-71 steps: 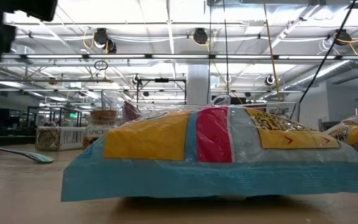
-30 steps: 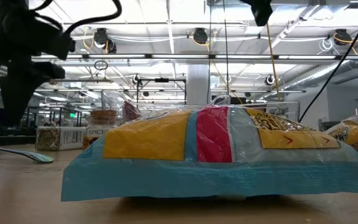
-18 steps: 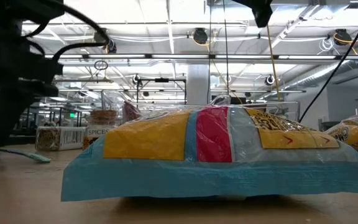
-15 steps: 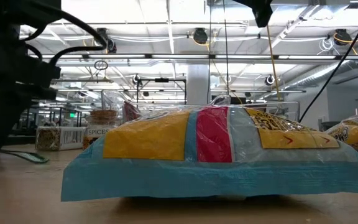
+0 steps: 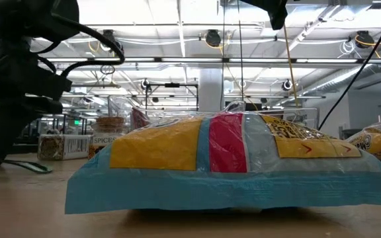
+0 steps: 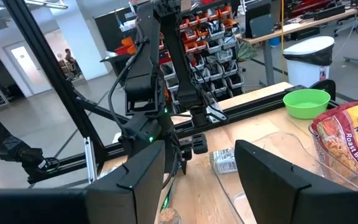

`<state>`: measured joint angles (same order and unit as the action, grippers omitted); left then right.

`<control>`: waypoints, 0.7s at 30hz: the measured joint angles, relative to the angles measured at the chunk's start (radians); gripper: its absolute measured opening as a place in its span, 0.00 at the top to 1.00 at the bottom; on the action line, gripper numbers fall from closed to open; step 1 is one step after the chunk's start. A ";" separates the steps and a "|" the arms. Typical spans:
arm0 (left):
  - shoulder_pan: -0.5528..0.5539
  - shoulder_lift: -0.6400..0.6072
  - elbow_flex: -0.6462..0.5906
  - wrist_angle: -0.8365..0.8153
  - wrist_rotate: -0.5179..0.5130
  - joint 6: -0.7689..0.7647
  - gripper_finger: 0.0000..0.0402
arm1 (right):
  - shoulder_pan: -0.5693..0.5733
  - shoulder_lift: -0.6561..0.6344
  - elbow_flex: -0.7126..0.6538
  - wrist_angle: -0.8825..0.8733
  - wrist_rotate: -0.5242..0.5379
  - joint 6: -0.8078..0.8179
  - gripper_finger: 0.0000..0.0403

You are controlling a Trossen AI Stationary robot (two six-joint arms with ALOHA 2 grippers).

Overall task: Pick & Place Food Item
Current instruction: Put the left green spoon into the bottom transparent bin

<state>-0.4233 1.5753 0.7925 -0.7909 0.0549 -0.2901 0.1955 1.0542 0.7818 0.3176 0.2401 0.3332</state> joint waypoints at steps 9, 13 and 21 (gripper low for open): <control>0.010 0.000 0.000 -0.016 0.030 -0.051 0.95 | 0.000 0.000 0.000 0.001 -0.001 0.000 0.54; 0.011 0.000 0.000 -0.026 0.076 -0.163 0.95 | 0.000 0.000 0.000 0.001 -0.001 -0.006 0.54; 0.006 -0.018 0.046 -0.026 0.213 -0.307 0.96 | -0.002 0.000 0.000 0.021 -0.001 -0.040 0.54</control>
<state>-0.4176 1.5573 0.8382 -0.8173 0.2683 -0.5973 0.1935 1.0542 0.7818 0.3385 0.2391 0.2935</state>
